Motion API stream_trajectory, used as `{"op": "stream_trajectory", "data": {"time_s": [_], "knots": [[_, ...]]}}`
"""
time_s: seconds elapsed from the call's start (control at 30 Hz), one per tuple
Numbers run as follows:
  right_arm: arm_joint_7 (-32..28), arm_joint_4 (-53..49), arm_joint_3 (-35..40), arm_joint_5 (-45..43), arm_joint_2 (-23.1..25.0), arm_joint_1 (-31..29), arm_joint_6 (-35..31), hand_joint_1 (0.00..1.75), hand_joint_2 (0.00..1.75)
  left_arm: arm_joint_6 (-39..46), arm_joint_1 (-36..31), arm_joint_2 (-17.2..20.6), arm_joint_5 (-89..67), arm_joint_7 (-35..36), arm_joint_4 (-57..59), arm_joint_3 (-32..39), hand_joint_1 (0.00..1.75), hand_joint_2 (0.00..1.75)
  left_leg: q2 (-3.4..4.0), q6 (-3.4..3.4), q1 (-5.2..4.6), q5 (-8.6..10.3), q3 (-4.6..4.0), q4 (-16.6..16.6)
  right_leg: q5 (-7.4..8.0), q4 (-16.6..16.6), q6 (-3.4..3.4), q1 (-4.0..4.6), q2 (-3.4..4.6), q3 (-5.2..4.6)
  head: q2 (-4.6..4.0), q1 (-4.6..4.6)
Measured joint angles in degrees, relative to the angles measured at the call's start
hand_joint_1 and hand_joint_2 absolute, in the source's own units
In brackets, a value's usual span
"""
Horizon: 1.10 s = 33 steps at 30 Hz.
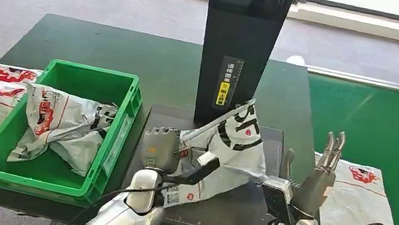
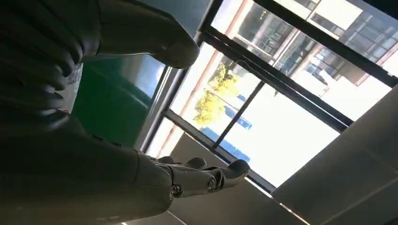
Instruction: Moved the parcel from conveyor to table for the left to box.
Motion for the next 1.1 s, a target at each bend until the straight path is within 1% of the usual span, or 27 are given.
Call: {"op": "stream_trajectory", "data": {"time_s": [0.1, 0.27, 0.7, 0.77, 0.8, 0.87, 0.97, 1.1], "knots": [[0.0, 0.0, 0.0, -0.2, 0.0, 0.1, -0.1, 0.00, 1.75, 0.2, 2.2, 0.4, -1.0, -3.3, -8.5, 3.9, 1.75, 1.75, 0.02, 0.00, 0.00, 0.00, -0.05, 0.0, 0.00, 0.0, 0.00, 0.00, 0.00, -0.06, 0.00, 0.00], [0.0, 0.0, 0.0, -0.2, 0.0, 0.1, -0.1, 0.00, 1.75, 0.2, 3.4, 0.8, -1.1, -3.7, -14.1, 6.6, 1.75, 1.75, -0.10, 0.01, 0.00, 0.00, -0.09, 0.0, 0.00, 0.0, 0.00, 0.00, -0.06, -0.05, 0.02, 0.00], [0.0, 0.0, 0.0, -0.2, 0.2, 0.1, -0.1, 0.00, 1.75, 0.2, 4.3, 1.0, -1.1, -4.3, -17.5, 8.1, 1.75, 1.75, -0.12, 0.00, 0.00, 0.00, -0.14, 0.0, 0.00, 0.0, 0.00, 0.00, -0.07, -0.05, 0.02, 0.02], [0.0, 0.0, 0.0, -0.7, 0.2, 0.1, -0.5, 0.00, 1.75, 0.2, 5.6, 1.2, 0.6, -8.9, -22.9, 10.0, 1.75, 1.75, -0.06, 0.00, 0.01, 0.00, -0.21, 0.0, 0.01, 0.0, -0.01, 0.03, -0.04, -0.19, 0.00, 0.02], [0.0, 0.0, 0.0, -1.1, 0.2, 0.2, -0.9, 0.00, 1.75, 0.2, 6.3, 1.3, 2.0, -12.2, -25.8, 11.5, 1.75, 1.75, -0.02, -0.01, 0.01, 0.00, -0.20, 0.0, 0.01, 0.0, -0.01, 0.02, 0.01, -0.18, 0.00, 0.00], [0.0, 0.0, 0.0, -1.7, 0.2, 0.2, -1.3, 0.00, 1.75, 0.2, 7.6, 1.6, 4.6, -16.3, -30.8, 14.8, 1.75, 1.75, 0.01, -0.01, 0.02, 0.00, -0.20, 0.0, -0.01, 0.0, -0.01, 0.03, 0.01, -0.19, 0.02, 0.02], [0.0, 0.0, 0.0, -2.2, 0.1, 0.4, -1.6, 0.00, 1.75, 0.2, 9.4, 1.9, 7.5, -19.2, -37.1, 18.8, 1.75, 1.75, -0.07, -0.01, 0.06, -0.01, -0.22, 0.0, -0.04, 0.0, -0.05, 0.05, -0.04, -0.18, 0.00, 0.00], [0.0, 0.0, 0.0, -2.2, 0.1, 0.6, -1.8, 0.00, 1.75, 0.2, 11.0, 2.2, 8.6, -19.7, -43.0, 22.5, 1.75, 1.75, -0.08, -0.02, 0.06, -0.01, -0.23, 0.0, -0.06, 0.0, -0.06, 0.05, -0.05, -0.17, 0.00, 0.00]]}}
